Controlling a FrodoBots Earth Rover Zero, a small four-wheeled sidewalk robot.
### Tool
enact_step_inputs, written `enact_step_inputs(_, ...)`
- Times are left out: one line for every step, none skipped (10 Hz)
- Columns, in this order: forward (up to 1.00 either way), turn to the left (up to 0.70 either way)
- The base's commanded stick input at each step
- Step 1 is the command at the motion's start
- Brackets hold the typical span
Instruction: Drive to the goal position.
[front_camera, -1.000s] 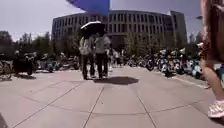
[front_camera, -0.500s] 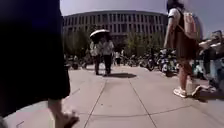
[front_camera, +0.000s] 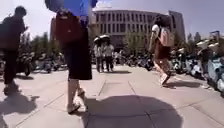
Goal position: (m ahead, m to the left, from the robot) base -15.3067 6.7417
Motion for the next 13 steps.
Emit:
enact_step_inputs(0.00,-1.00)
enact_step_inputs(0.00,-1.00)
enact_step_inputs(0.00,-1.00)
enact_step_inputs(0.00,-1.00)
enact_step_inputs(0.00,-1.00)
enact_step_inputs(0.00,-1.00)
enact_step_inputs(0.00,-1.00)
enact_step_inputs(0.00,-1.00)
enact_step_inputs(0.00,-1.00)
enact_step_inputs(0.00,-1.00)
enact_step_inputs(0.00,-1.00)
enact_step_inputs(0.00,-1.00)
enact_step_inputs(0.00,-1.00)
